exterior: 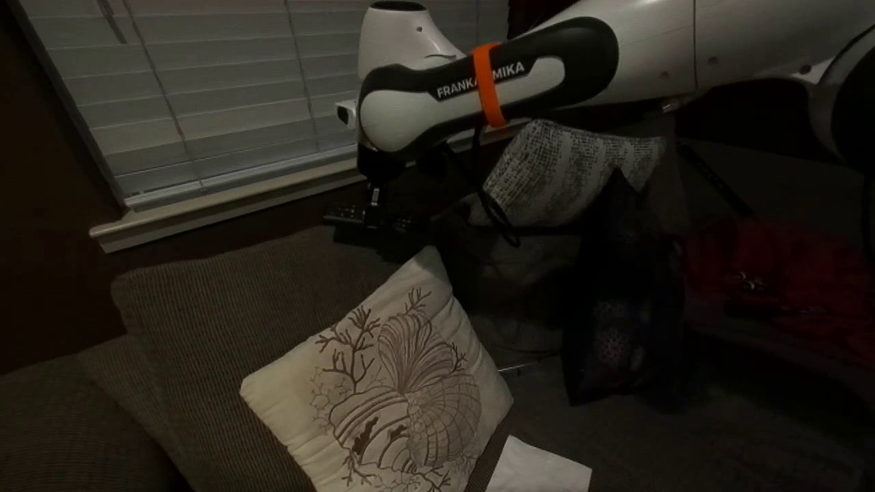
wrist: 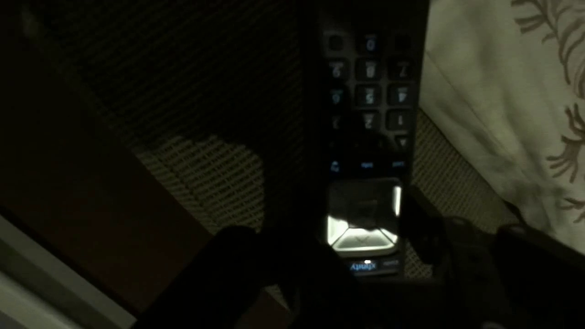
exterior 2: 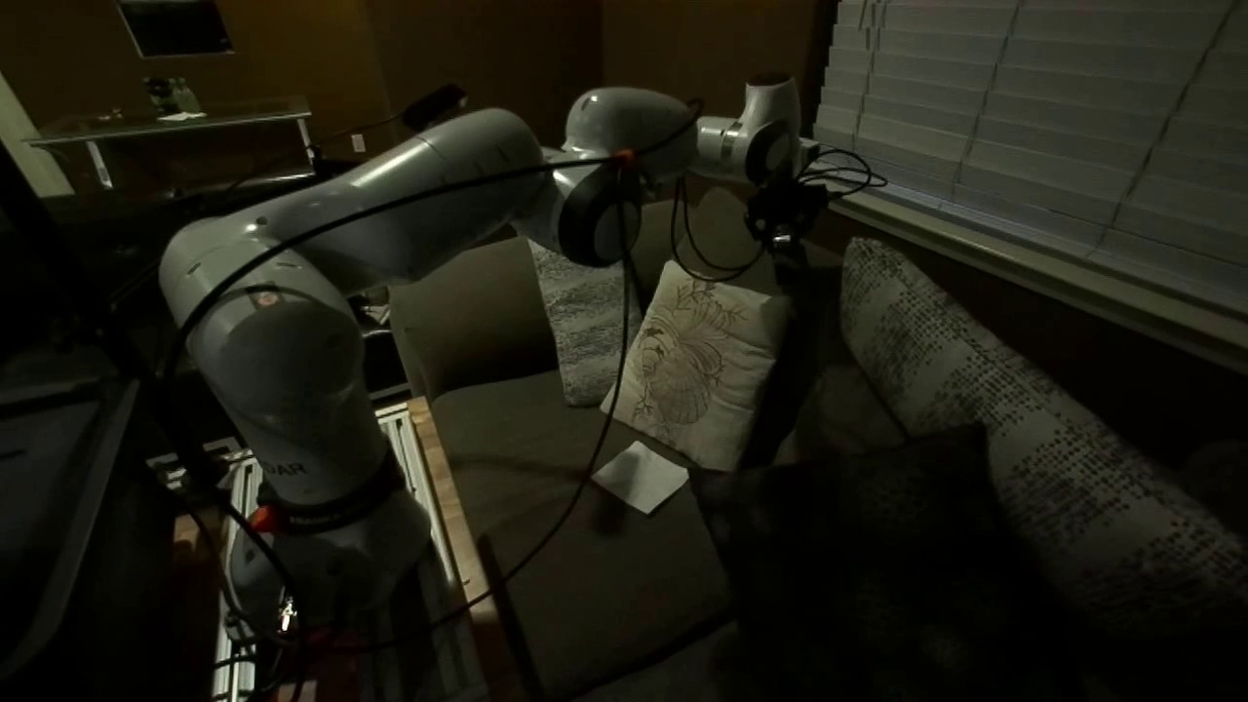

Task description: Put the remote control on the backrest of the sofa.

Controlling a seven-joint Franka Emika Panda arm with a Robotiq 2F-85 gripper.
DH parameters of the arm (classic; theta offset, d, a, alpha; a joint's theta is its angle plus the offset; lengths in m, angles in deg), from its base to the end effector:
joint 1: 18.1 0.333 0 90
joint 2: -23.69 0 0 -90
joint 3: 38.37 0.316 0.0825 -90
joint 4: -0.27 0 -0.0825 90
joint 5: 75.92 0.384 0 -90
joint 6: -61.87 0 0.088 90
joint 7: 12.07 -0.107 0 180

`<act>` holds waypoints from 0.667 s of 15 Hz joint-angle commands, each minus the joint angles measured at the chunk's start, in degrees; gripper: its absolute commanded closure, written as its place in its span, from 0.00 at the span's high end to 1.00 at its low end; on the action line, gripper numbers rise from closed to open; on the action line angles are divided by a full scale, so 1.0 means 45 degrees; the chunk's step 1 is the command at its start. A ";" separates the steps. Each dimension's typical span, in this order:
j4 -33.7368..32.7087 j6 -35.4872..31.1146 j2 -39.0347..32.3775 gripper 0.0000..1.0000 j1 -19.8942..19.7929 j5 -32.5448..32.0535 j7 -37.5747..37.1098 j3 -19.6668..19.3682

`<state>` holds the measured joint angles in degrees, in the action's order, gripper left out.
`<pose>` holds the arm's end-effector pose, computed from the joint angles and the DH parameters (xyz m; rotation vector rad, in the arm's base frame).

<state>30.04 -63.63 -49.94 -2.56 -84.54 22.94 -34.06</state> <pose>0.8056 0.2417 0.2690 2.6331 1.3587 0.5583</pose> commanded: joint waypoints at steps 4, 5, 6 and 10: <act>-0.0375 0.0835 -0.0260 0.28 0.0008 0.0369 0.0348 0.0650; -0.0335 0.1213 -0.0230 0.28 0.0039 0.0274 0.0291 0.0539; -0.0352 0.1465 -0.0261 0.28 0.0044 0.0261 0.0324 0.0505; -0.0616 0.1183 -0.0617 0.28 0.0092 0.0151 0.0374 0.0331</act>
<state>30.05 -58.03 -50.94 -2.65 -83.04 24.33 -31.64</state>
